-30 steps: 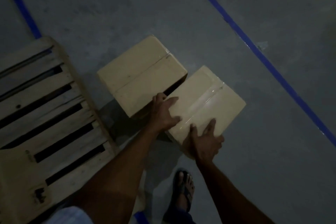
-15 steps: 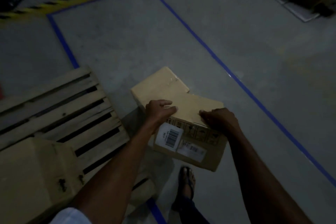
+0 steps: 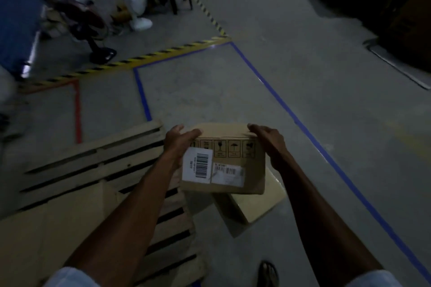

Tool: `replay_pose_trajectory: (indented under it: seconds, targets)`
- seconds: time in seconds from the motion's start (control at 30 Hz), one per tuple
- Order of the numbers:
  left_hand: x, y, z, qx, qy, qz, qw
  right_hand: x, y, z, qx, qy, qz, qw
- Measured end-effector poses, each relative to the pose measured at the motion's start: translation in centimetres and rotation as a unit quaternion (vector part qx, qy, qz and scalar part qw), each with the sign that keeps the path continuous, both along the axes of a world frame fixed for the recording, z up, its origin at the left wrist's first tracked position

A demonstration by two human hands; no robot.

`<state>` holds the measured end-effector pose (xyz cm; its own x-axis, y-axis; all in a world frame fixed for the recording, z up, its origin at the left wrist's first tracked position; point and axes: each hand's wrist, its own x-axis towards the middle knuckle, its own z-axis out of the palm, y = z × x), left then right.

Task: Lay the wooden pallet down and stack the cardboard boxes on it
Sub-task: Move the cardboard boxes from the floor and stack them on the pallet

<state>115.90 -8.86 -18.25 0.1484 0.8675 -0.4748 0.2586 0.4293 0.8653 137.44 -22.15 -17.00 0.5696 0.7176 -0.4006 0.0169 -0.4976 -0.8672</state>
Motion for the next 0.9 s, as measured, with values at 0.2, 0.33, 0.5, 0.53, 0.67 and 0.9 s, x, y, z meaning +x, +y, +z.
replay_pose_trajectory:
  seconds: [0.2,0.33,0.5,0.53,0.67,0.9]
  targets:
    - [-1.6,-0.3,3.7,-0.065,-0.050,0.140,0.987,0.2,4.6,2.9,0.075,-0.043,0.120,0.989]
    - [-2.7,0.7,6.4,-0.064,-0.051,0.192,0.978,-1.2,8.6,5.2,0.092,-0.053,0.154,0.982]
    - [-4.7,4.1,8.3,-0.051,-0.036,0.234,0.970,-3.3,14.9,6.5,0.089,-0.043,0.210,0.973]
    - [-5.0,5.2,8.4,-0.051,-0.039,0.239,0.969,-3.6,16.5,6.6,0.084,-0.044,0.215,0.972]
    - [-6.9,10.7,8.5,-0.055,-0.018,0.252,0.966,-5.6,23.6,6.8,0.055,-0.081,0.251,0.963]
    - [-13.5,20.8,8.7,-0.025,0.009,0.294,0.955,-12.4,37.3,7.1,0.028,-0.151,0.342,0.927]
